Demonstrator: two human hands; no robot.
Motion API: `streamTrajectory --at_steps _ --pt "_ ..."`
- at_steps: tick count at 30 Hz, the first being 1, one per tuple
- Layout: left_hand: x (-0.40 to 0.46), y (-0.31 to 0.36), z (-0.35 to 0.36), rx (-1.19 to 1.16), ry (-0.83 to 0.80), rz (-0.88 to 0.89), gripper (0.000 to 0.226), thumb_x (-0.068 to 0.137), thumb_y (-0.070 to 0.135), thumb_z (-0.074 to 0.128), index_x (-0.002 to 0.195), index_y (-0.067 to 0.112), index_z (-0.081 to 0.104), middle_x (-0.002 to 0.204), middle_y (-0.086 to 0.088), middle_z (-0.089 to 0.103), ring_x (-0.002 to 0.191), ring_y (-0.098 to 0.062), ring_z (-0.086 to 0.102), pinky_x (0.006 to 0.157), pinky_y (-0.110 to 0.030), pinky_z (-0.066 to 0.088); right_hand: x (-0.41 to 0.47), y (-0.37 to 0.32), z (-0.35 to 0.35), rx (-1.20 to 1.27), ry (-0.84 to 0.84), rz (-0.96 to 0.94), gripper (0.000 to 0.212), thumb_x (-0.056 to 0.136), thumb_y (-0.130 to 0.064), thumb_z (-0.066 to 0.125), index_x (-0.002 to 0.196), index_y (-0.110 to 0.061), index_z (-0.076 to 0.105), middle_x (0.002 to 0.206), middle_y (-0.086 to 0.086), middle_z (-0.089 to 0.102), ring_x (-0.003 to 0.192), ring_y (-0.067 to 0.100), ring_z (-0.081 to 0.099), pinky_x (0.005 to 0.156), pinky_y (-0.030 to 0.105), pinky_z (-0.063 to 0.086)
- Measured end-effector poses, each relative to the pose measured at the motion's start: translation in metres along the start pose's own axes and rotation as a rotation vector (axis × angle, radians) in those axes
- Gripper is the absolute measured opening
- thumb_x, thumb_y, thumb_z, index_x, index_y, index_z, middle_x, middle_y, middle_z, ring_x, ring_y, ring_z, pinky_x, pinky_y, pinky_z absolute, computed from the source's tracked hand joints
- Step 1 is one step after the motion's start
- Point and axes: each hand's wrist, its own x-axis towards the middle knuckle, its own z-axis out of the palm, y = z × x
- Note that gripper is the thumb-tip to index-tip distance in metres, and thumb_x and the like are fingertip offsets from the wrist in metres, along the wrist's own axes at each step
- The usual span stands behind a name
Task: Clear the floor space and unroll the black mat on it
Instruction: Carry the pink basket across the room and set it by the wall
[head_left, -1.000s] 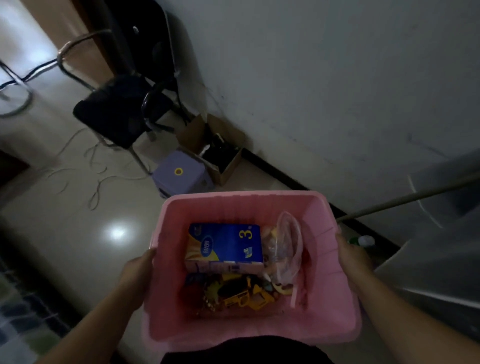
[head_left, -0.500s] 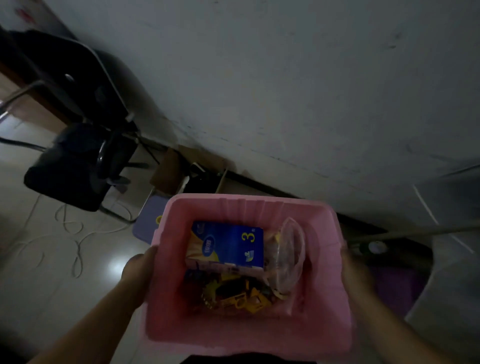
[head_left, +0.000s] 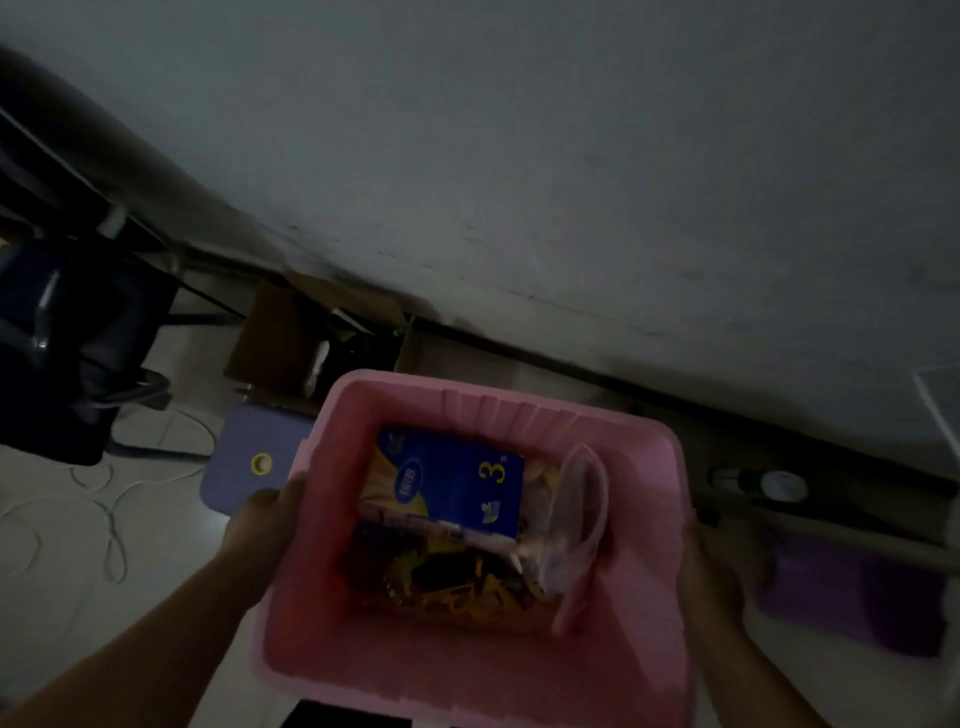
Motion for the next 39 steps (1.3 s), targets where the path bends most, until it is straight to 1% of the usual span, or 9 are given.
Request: streamTrajectory --at_steps 7,14,20,22,25,29,34,37,39 --pt "0.095 0.034 0.074 -0.045 -0.048 0.015 0.046 0.092 0.049 0.046 0.073 0.008 0.057 0.08 -0.02 0.059 0.074 -0.034 0.056 0.078 -0.046 0.048 0.066 0.02 0.054 -0.04 0.025 0.141 0.067 0.087 -0.072 0.033 0.064 -0.014 0.057 0.072 0.01 0.057 0.075 0.034 0.058 0.085 0.048 0.052" --pt "0.189 0.048 0.153 -0.004 -0.128 0.073 0.051 0.095 0.044 0.04 0.102 0.0 0.064 0.107 -0.031 0.063 0.104 -0.045 0.059 0.094 -0.053 0.047 0.151 0.023 0.119 -0.034 0.086 0.061 0.085 0.087 -0.074 0.022 0.089 -0.002 0.066 0.09 0.02 0.064 0.079 0.033 0.058 0.081 0.04 0.047" --pt "0.255 0.071 0.208 0.083 -0.061 0.151 0.049 0.094 0.046 0.033 0.088 0.007 0.061 0.089 -0.023 0.061 0.083 -0.038 0.058 0.081 -0.044 0.048 0.207 0.009 0.167 0.035 0.232 0.026 0.08 0.08 -0.069 0.041 0.103 0.005 0.063 0.102 0.032 0.065 0.092 0.047 0.064 0.071 0.039 0.049" --pt "0.274 0.077 0.223 0.066 -0.037 0.152 0.052 0.093 0.051 0.032 0.088 0.007 0.06 0.082 -0.018 0.059 0.076 -0.035 0.056 0.081 -0.044 0.049 0.218 -0.001 0.182 -0.113 0.292 -0.153 0.057 0.091 -0.043 0.044 0.114 0.006 0.062 0.102 0.038 0.063 0.088 0.052 0.063 0.075 0.05 0.052" --pt "0.294 0.085 0.246 0.047 -0.008 0.155 0.055 0.092 0.053 0.033 0.1 0.005 0.06 0.088 -0.018 0.062 0.08 -0.036 0.059 0.078 -0.043 0.048 0.246 0.0 0.196 -0.087 0.111 -0.239 0.04 0.079 0.003 0.036 0.106 0.022 0.06 0.071 0.047 0.058 0.051 0.056 0.06 0.046 0.057 0.051" --pt "0.316 0.093 0.272 0.012 0.038 0.161 0.045 0.091 0.052 0.032 0.095 0.013 0.053 0.077 -0.009 0.054 0.065 -0.027 0.052 0.059 -0.031 0.039 0.279 0.008 0.214 -0.297 0.348 -0.4 0.05 0.087 -0.019 0.031 0.114 0.011 0.061 0.084 0.045 0.061 0.065 0.057 0.063 0.058 0.052 0.052" --pt "0.342 0.097 0.292 0.03 0.028 0.142 0.049 0.093 0.049 0.031 0.097 0.008 0.057 0.084 -0.017 0.057 0.077 -0.038 0.057 0.072 -0.041 0.05 0.307 0.006 0.231 -0.395 0.353 -0.34 0.049 0.092 0.0 0.038 0.141 -0.002 0.042 0.116 0.045 0.053 0.099 0.061 0.054 0.083 0.059 0.044" --pt "0.355 0.096 0.299 0.023 0.009 0.128 0.056 0.094 0.047 0.032 0.113 0.001 0.058 0.112 -0.028 0.059 0.099 -0.044 0.056 0.09 -0.048 0.046 0.316 -0.001 0.238 -0.275 0.345 -0.324 0.048 0.088 0.004 0.049 0.136 0.004 0.046 0.104 0.045 0.058 0.088 0.061 0.057 0.074 0.058 0.047" --pt "0.359 0.093 0.305 -0.009 0.01 0.116 0.057 0.094 0.048 0.033 0.118 0.002 0.057 0.115 -0.026 0.058 0.099 -0.042 0.055 0.089 -0.045 0.043 0.316 -0.003 0.242 -0.296 0.386 -0.407 0.043 0.092 -0.022 0.046 0.122 0.008 0.057 0.097 0.042 0.061 0.084 0.057 0.061 0.074 0.057 0.05"
